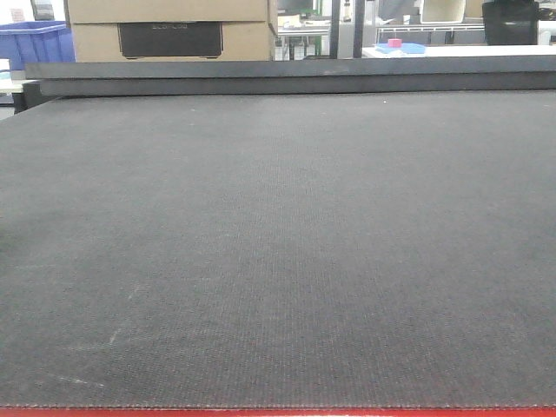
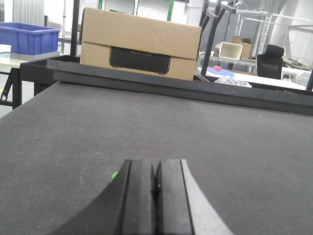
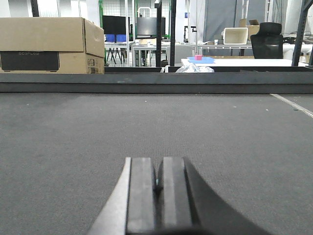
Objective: Grab block from conveyor and place in blue bin
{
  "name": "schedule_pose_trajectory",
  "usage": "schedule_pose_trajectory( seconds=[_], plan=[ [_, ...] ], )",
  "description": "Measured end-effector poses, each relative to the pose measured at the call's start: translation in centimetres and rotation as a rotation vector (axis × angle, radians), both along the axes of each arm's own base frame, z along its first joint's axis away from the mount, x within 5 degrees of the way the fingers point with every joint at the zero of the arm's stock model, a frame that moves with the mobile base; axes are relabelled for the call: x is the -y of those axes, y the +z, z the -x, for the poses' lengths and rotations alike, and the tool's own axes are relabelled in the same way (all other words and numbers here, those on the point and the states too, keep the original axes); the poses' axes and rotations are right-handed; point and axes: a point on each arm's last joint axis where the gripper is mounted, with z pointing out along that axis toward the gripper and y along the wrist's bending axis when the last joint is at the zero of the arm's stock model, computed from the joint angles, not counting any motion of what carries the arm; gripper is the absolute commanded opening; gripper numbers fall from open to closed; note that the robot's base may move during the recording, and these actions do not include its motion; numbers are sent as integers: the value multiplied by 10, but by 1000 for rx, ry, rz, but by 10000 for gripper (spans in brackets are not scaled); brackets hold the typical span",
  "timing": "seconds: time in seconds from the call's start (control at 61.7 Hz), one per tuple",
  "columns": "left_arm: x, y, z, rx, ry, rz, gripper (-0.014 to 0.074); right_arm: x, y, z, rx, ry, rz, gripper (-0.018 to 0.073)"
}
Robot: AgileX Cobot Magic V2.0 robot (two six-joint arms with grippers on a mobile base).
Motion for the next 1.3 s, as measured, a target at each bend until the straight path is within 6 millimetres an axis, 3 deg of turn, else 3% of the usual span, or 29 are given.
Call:
schedule_pose_trajectory(
  seconds=[0.211,0.324,0.454,0.567,0.681,0.956,1.167,1.297],
  plan=[
    [0,9,2,16,0,1,-111,1,15,3,171,-10,14,-162],
    [-1,45,11,62,4,-11,-111,0,33,6,197,-8,17,-162],
    [-3,87,24,15,20,-42,-111,-2,79,21,199,3,18,-162],
    [-4,113,20,-99,29,-57,-111,-4,112,27,123,12,14,-162],
    [-3,130,2,-274,34,-70,-111,-3,136,17,-31,22,3,-162],
    [0,152,-68,-793,44,-107,-111,1,165,-51,-556,47,-44,-162],
    [4,139,-124,-1002,42,-124,-111,4,160,-100,-881,59,-73,-162],
    [6,126,-153,-1091,38,-129,-111,7,141,-129,-1014,61,-88,-162]
  ],
)
